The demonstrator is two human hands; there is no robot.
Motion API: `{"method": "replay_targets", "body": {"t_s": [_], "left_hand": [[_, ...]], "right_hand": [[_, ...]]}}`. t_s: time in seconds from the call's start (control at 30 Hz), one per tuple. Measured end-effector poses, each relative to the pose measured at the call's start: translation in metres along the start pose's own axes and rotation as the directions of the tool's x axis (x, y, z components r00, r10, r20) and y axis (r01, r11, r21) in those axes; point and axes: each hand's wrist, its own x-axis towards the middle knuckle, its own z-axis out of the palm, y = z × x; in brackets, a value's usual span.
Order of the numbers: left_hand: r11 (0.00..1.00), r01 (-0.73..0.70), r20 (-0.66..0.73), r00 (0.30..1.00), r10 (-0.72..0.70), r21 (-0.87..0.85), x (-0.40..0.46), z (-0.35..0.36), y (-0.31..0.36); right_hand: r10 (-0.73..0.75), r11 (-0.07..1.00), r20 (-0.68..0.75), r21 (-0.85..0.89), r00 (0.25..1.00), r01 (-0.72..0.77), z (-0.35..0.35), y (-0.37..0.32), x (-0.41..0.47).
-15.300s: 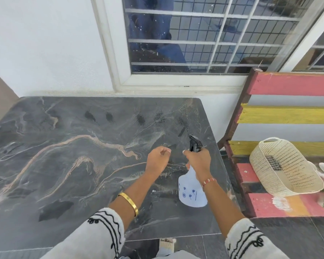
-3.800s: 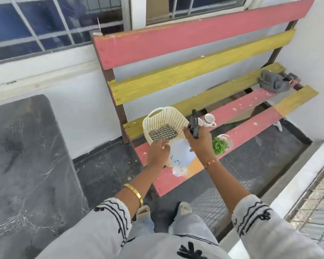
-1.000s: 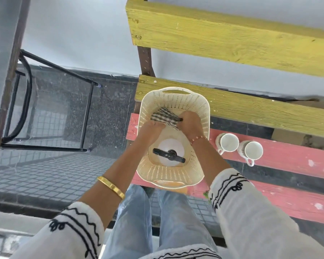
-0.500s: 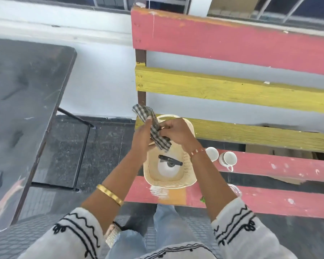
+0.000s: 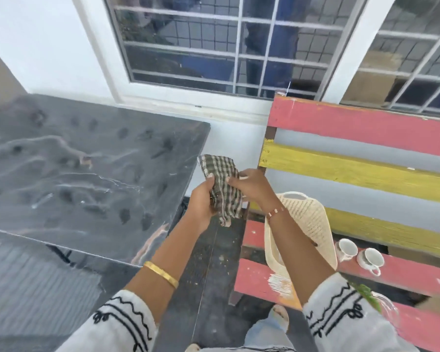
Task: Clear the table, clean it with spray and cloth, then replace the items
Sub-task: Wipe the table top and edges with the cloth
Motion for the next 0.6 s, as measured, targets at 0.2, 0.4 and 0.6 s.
{"method": "replay_targets", "body": {"t_s": [0.2, 0.4, 0.6], "left_hand": [[0.995, -0.063, -0.117, 0.992, 0.054, -0.075, -0.031, -0.077, 0.022], [0.988, -0.147, -0.247, 0.96, 0.128, -0.057, -0.051, -0.143, 0.047], [0.971, -0.237, -0.344, 0.914, 0.217, -0.018, -0.051, -0.185, 0.071]], "right_hand": [[-0.065, 0.996, 0.06, 0.07, 0.996, 0.06, 0.064, -0.045, -0.017], [-0.184, 0.982, 0.106, 0.071, 0.977, 0.177, 0.123, -0.087, -0.024], [-0.285, 0.957, 0.166, 0.103, 0.944, 0.271, 0.159, -0.121, -0.013]]}}
